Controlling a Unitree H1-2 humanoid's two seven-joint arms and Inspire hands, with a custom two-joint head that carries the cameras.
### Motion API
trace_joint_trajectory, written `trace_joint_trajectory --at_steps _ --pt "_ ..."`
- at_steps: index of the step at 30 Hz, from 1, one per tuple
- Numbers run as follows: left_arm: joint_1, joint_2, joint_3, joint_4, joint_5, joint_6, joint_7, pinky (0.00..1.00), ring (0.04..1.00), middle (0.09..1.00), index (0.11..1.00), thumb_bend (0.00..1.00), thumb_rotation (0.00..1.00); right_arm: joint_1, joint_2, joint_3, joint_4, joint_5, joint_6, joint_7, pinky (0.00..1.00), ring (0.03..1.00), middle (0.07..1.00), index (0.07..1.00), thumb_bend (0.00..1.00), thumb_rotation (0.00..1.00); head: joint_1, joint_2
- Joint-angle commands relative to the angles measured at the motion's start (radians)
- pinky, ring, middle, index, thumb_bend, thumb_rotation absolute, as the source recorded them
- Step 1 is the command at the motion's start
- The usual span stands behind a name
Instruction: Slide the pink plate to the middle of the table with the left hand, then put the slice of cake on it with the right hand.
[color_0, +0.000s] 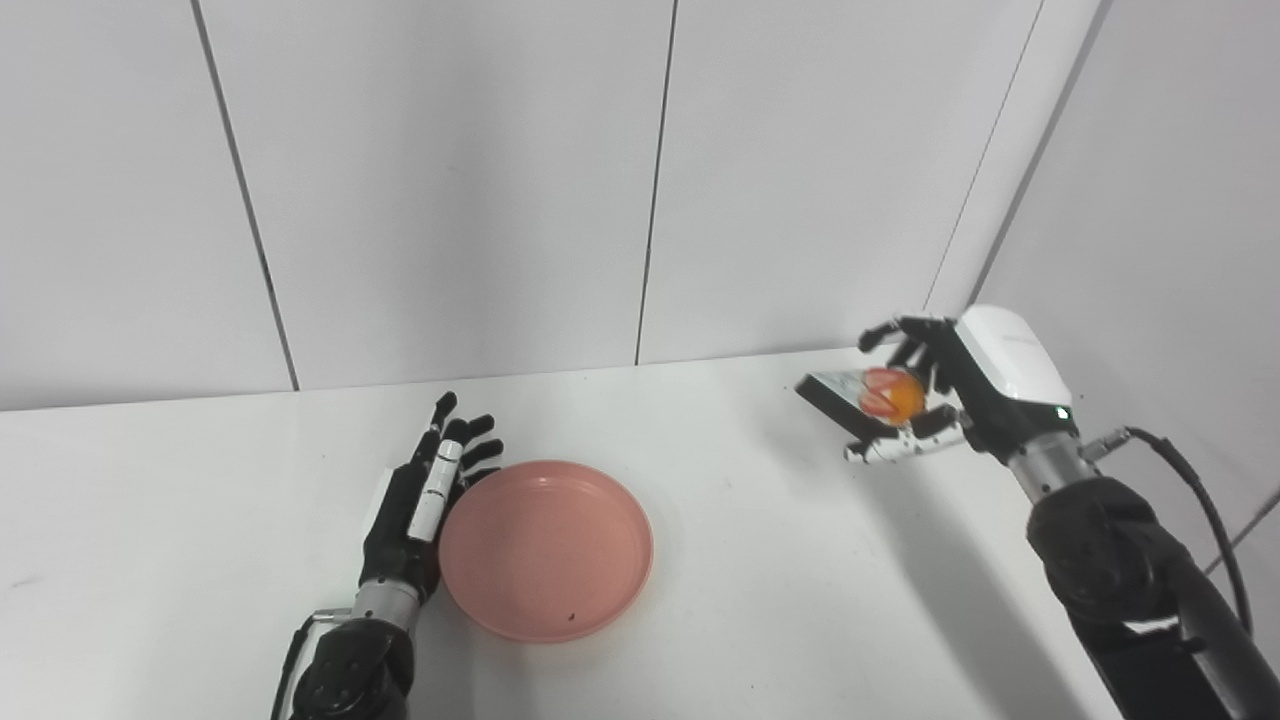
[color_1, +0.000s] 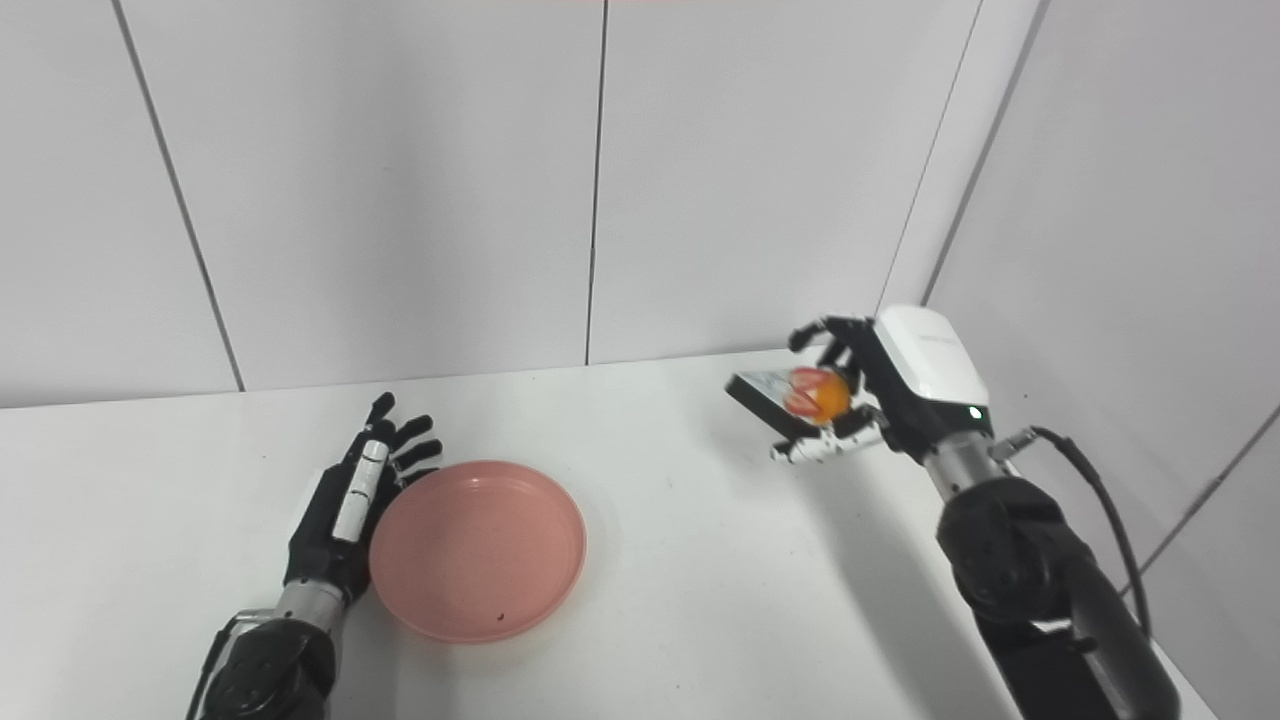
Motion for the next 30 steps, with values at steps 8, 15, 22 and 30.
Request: trace_joint_trajectory --at_steps 8,15,22,30 --pt "0.012 -0.038 -0.003 0.104 0.001 -0.039 0.01 0.68 0.765 0.845 0.963 0.7 0.83 -0.119 0.068 0.049 -0.03 -0.022 0.018 0.057 0.27 0.344 0.421 0.578 0.85 0.21 0.07 0.003" --pt "0.014 -0.056 -0.006 0.114 0.006 -0.047 0.024 0.68 0.766 0.838 0.939 0.72 0.82 -0.175 0.145 0.134 0.069 -0.035 -0.062 0.044 0.25 0.325 0.422 0.582 0.84 0.24 0.133 0.009" --pt "0.02 -0.066 -0.011 0.106 0.02 -0.046 0.045 0.65 0.749 0.813 0.928 0.71 0.8 -0.202 0.219 0.209 0.102 -0.047 -0.049 0.083 0.23 0.301 0.397 0.566 0.84 0.24 0.183 0.02" --pt "0.013 -0.071 -0.017 0.133 0.028 -0.065 0.049 0.64 0.736 0.786 0.933 0.73 0.8 -0.202 0.279 0.273 0.159 -0.08 -0.073 0.08 0.23 0.307 0.399 0.563 0.85 0.23 0.207 0.02"
